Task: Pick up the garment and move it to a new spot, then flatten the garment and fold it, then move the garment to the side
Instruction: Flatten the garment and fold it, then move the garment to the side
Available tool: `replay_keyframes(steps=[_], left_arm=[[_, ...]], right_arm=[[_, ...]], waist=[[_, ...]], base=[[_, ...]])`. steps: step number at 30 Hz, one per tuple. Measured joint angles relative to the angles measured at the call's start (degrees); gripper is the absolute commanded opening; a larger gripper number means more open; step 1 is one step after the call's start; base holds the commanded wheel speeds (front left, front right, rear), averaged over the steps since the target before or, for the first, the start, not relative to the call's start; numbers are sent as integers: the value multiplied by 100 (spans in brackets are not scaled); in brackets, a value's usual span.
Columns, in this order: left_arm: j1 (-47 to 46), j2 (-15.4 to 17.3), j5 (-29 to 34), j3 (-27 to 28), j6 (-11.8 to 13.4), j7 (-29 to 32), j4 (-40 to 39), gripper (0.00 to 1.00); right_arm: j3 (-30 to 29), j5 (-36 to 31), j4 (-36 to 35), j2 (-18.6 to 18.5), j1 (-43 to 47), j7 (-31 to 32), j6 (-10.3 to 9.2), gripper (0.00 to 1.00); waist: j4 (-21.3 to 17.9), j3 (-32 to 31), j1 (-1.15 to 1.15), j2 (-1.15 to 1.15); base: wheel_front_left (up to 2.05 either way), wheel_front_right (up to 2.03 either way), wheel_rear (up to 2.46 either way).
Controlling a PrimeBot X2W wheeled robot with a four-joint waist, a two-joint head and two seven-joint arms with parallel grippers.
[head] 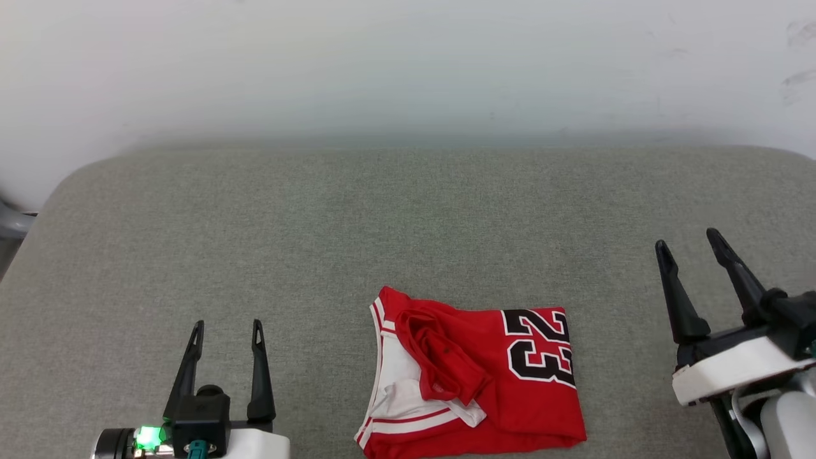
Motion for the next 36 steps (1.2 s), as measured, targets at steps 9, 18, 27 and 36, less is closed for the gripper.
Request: replay_keyframes(steps=[9,18,27,36], left_arm=[[188,3,-11,2,-27,1,-56,100],[325,0,-112,-20,-207,0,-132,100],[422,-18,-116,-7,-256,1,-143,100],[421,-37,-100,10,-257,0,-102,100]], right_arm=[[-584,-397,-773,727,1053,0,0,100],[-788,-477,-1018,1057,1627,0,0,100],[-825,-532,-1056,1176,1834,0,0,100],[-843,-533,-1037,1217,1855,0,0,100]], waist=[[-47,-117,0,0],[26,-172,0,0],[84,-185,0,0],[135,-165,0,0]], base=[[0,0,0],[0,0,0],[0,0,0],[0,0,0]])
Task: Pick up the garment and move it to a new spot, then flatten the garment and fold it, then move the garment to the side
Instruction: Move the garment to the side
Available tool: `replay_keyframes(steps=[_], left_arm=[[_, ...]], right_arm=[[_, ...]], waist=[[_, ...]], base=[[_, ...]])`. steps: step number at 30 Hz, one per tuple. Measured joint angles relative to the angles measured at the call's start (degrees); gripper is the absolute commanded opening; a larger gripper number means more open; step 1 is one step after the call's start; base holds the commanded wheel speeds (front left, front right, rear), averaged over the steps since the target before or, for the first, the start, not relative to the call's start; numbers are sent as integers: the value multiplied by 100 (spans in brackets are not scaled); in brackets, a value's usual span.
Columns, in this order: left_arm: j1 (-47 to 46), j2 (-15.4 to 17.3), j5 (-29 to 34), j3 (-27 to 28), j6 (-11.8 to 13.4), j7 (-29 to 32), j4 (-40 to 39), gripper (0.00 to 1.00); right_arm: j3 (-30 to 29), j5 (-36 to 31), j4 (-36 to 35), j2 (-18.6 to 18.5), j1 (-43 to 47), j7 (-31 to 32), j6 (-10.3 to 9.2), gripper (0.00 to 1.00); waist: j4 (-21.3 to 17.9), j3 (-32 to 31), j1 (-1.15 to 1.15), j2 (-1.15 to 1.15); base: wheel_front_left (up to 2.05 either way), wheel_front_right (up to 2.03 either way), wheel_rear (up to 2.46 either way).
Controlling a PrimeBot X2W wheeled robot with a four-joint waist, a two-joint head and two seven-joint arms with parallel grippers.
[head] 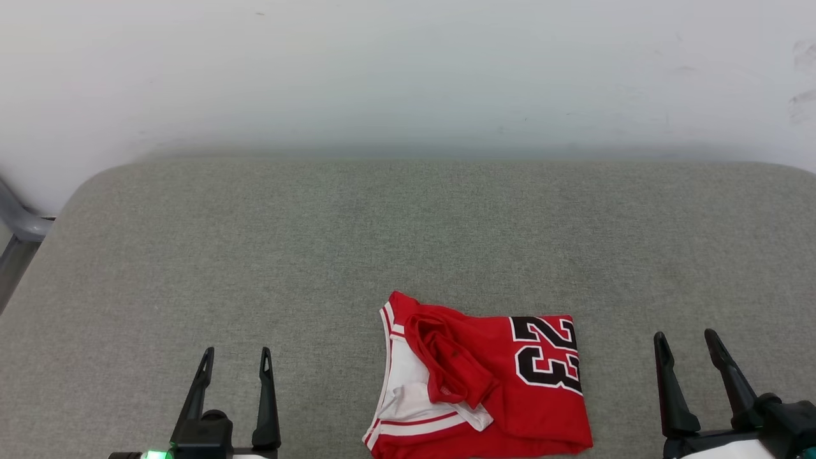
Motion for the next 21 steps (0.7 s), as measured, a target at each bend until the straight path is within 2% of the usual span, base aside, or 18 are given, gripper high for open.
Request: replay_keyframes(steps=[12,16,21], left_arm=[[0,-27,33,15,1,0,29,100],[-3,-45,40,8,-1,0,40,100],[-75,-52,47,-2,-12,0,48,100]], right_arm=[[-133,81,12,-36,-146,0,0,100],[-385,279,-63,-268,-630,5,0,100],[-413,633,-172,-691,-1472,280,0,100]], waist=[[65,5,0,0],[86,42,0,0],[125,151,0,0]], base=[[0,0,0],[0,0,0],[0,0,0]])
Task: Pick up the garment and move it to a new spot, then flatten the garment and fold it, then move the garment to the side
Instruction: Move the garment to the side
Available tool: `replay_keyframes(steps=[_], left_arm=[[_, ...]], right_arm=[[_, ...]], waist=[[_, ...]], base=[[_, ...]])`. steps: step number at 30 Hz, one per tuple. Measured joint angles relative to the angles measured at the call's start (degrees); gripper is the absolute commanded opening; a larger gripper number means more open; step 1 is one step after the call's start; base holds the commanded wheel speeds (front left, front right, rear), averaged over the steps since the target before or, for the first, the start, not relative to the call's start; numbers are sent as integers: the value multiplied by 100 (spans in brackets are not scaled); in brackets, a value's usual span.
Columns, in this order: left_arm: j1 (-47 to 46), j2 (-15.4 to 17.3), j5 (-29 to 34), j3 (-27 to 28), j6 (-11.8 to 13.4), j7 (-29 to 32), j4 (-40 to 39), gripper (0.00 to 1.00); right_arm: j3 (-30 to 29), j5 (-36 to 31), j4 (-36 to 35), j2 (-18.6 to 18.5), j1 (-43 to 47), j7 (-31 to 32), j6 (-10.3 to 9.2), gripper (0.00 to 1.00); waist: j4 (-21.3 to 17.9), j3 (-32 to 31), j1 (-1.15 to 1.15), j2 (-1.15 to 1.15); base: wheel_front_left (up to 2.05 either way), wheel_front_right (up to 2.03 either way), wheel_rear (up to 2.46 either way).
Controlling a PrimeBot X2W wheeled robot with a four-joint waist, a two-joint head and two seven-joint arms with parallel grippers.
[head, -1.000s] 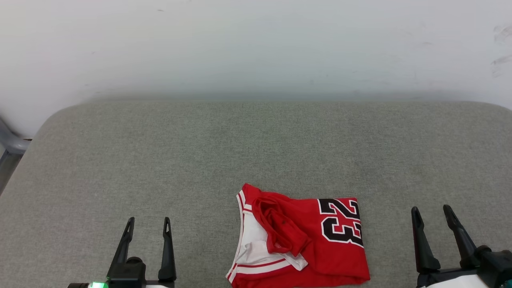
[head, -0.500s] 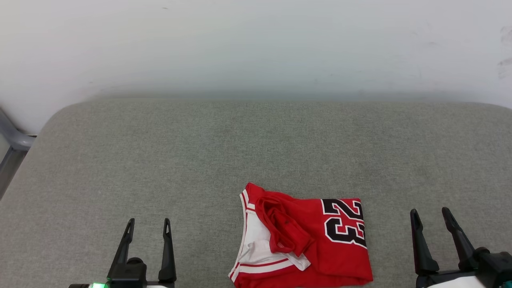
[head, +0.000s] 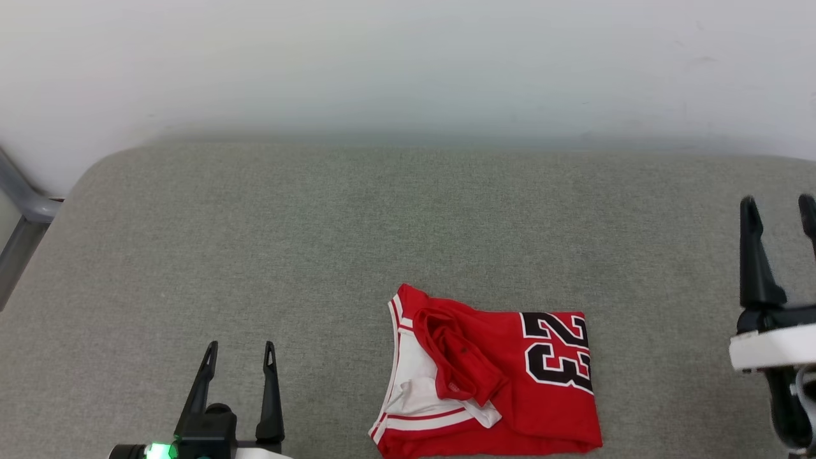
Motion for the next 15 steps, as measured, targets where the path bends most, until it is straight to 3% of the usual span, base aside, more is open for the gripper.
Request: replay_keyframes(steps=[8,15], left_arm=[[-191,-7,37,-54,-89,0,58,100],[-231,-52,42,-87,-90,0,69,100]], right_arm=[[753,1169,366,-1085,-1062,1869,0,100],[1713,2331,624,-1806,-1260,3966,0,100]], waist=[[165,145,0,0],[263,252,0,0]], base=[[0,0,0],[0,0,0]])
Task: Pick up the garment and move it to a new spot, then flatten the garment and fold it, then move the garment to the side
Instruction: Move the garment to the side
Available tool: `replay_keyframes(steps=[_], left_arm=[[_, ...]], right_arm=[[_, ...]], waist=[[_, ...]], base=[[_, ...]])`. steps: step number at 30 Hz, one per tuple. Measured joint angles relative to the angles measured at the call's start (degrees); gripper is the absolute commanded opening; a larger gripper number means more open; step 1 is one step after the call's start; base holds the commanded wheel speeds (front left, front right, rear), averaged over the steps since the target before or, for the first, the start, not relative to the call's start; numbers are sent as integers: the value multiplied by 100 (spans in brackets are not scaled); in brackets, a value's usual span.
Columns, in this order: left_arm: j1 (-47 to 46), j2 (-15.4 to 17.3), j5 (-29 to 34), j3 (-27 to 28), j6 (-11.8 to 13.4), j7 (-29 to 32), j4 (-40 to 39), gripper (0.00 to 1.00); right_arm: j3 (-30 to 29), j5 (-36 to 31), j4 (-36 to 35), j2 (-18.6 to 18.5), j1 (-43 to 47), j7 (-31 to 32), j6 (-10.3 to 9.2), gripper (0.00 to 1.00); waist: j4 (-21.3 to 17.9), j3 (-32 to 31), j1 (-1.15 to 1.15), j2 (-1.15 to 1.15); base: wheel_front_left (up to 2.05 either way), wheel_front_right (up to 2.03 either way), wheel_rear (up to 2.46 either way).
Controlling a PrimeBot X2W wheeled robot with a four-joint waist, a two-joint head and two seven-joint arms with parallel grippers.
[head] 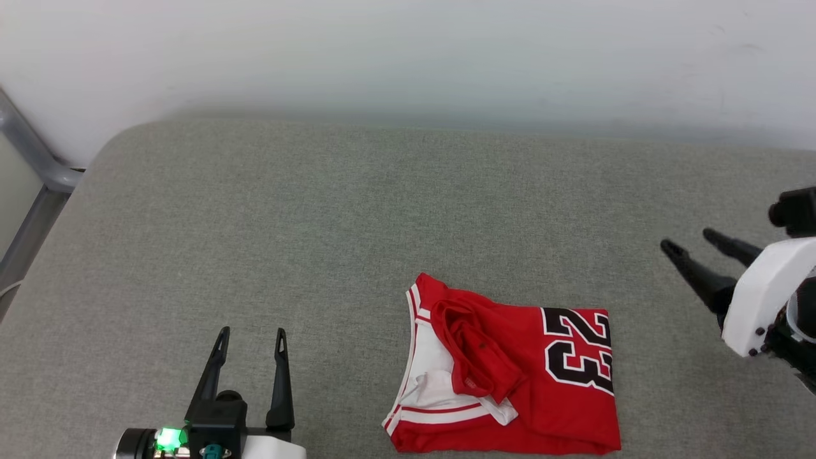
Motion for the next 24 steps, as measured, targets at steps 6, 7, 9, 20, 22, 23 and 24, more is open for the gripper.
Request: replay_keyframes(steps=[6,7,9,20,22,23,24], left_arm=[[-138,-51,3,-63,-21,0,10,100],[-172,-57,3,-71,-32,0,12,100],[-224,-76,8,-93,-34,0,15,100],[-487,-143,9,-156,-70,0,79,100],[-550,-154,11,-168,-87,0,87,100],[-570,-158,11,-178,-88,0,90,100],[-592,-164,11,-183,-96,0,100,100]], right_arm=[[453,799,149,-302,26,1159,0,100],[524,884,167,-330,37,1282,-1,100],[639,1020,207,-359,96,1429,0,100],[1302,1300,865,-90,142,1369,-1,100],[1467,1306,1010,-41,143,1288,0,100],[1525,1310,1101,-27,143,1252,0,100],[1575,1334,1184,-2,143,1181,0,100]], waist=[[92,154,0,0],[113,184,0,0],[154,251,0,0],[396,652,0,0],[453,704,0,0],[479,729,0,0],[504,752,0,0]], base=[[0,0,0],[0,0,0],[0,0,0],[0,0,0],[0,0,0],[0,0,0],[0,0,0]])
